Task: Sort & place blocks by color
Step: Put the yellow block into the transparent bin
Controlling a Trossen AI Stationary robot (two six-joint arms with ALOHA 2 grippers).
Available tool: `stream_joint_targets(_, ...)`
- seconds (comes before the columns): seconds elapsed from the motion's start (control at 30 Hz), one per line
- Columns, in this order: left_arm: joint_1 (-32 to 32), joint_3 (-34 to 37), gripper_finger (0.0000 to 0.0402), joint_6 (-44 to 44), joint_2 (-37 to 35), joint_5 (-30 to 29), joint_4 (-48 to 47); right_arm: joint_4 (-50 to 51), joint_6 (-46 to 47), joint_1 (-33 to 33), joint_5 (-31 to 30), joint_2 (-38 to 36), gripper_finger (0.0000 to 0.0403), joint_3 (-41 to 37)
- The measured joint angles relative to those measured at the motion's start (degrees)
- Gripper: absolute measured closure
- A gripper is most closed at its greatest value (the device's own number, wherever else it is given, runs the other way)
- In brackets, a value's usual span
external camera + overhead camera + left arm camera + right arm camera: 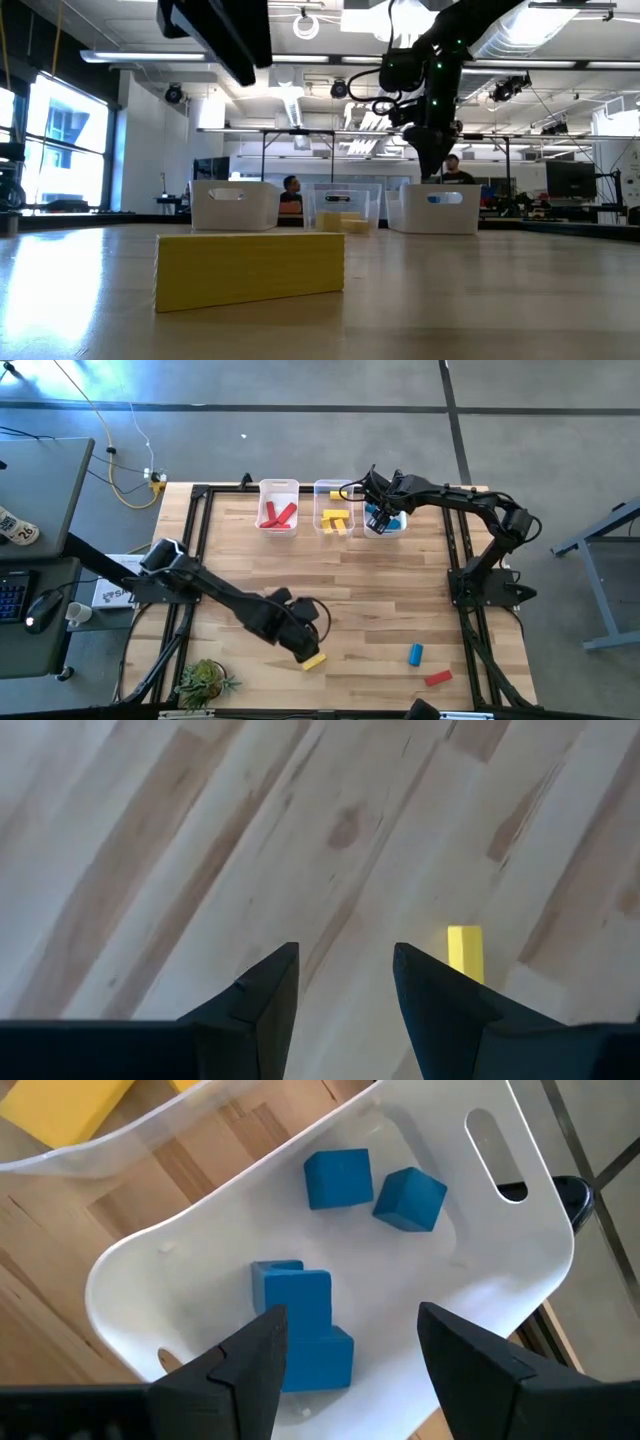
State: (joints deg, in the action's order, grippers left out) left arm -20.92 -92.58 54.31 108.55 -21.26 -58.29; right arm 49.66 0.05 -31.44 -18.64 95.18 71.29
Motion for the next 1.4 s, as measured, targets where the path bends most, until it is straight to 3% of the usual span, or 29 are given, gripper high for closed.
stream_joint_targets(0.57, -2.29, 0.02, 0.0248, 10.00, 7.25, 2.65, 5.04, 0.22, 0.15, 0.00, -0.27, 0.00, 0.0192, 0.00)
stream_joint_targets(0.87, -3.97, -0.03, 0.0248, 9.57, 8.18, 2.81, 12.28, 0.21, 1.49, 0.05, -0.20, 0.00, 0.0192, 0.00)
stream_joint_targets(1.4, -4.67, -0.17, 0.0248, 6.41, 14.30, 8.40, 20.15, 0.26, 2.10, 0.13, 0.22, 0.00, 0.0192, -0.02)
